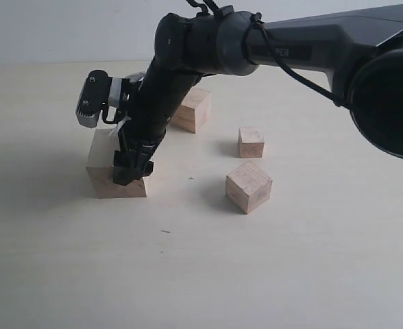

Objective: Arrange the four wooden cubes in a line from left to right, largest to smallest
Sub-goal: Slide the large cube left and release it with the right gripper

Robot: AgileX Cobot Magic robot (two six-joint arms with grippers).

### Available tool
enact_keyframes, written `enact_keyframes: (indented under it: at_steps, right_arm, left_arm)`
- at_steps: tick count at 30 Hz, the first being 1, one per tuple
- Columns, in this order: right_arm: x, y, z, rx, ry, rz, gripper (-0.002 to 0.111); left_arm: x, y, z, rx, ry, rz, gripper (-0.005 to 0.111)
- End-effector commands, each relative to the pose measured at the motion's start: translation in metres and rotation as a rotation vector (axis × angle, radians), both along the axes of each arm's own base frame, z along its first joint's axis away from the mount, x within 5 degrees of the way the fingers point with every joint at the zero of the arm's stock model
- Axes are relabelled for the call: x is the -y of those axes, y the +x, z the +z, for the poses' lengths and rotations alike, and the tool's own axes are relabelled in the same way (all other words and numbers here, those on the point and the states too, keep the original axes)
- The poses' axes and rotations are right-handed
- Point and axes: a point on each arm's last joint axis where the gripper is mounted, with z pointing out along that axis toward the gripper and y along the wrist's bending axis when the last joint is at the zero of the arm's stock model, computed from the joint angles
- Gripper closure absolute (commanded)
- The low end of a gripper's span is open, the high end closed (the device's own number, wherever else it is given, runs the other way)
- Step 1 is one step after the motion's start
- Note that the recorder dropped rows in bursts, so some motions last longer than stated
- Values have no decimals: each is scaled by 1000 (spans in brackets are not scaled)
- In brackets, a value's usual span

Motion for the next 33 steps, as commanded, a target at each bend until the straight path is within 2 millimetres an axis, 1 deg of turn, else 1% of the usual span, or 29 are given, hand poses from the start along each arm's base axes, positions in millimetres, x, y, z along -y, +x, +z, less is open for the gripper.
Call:
enact_keyframes:
  at_steps: [1, 5, 8, 10, 13, 14, 16, 19, 22, 25, 27, 29, 33]
  right_arm:
    - [-1, 6, 3, 48, 9, -11, 108]
    - [0, 5, 3, 45, 4, -5, 108]
    - [0, 4, -3, 29, -11, -1, 108]
    - [0, 4, -11, 14, -22, -1, 108]
    - [0, 4, -12, 24, -23, 21, 108]
    - [0, 4, -12, 34, -23, 40, 106]
    - [0, 4, -12, 36, -26, 57, 100]
    - [1, 3, -13, 41, -30, 82, 86]
    - [1, 3, -13, 42, -32, 83, 63]
    - [0, 3, -12, 45, -27, 80, 35]
    - [-1, 5, -12, 51, -17, 54, 24]
    - [-1, 6, -12, 52, -10, 30, 18]
    - [-2, 7, -12, 46, -6, 8, 16]
  left_arm:
    - [0, 0, 1, 17, 3, -2, 107]
    - [0, 0, 1, 17, 3, -2, 107]
    - [0, 0, 1, 17, 3, -2, 107]
    - [0, 0, 1, 17, 3, -2, 107]
    - [0, 0, 1, 17, 3, -2, 107]
    - [0, 0, 1, 17, 3, -2, 107]
    - [0, 0, 1, 17, 3, -2, 107]
    - [0, 0, 1, 17, 3, -2, 107]
    - [0, 0, 1, 17, 3, -2, 107]
    - [0, 0, 1, 17, 3, -2, 107]
    - [0, 0, 1, 17, 3, -2, 107]
    - [0, 0, 1, 17, 3, -2, 107]
    - [0, 0, 1, 17, 3, -2, 107]
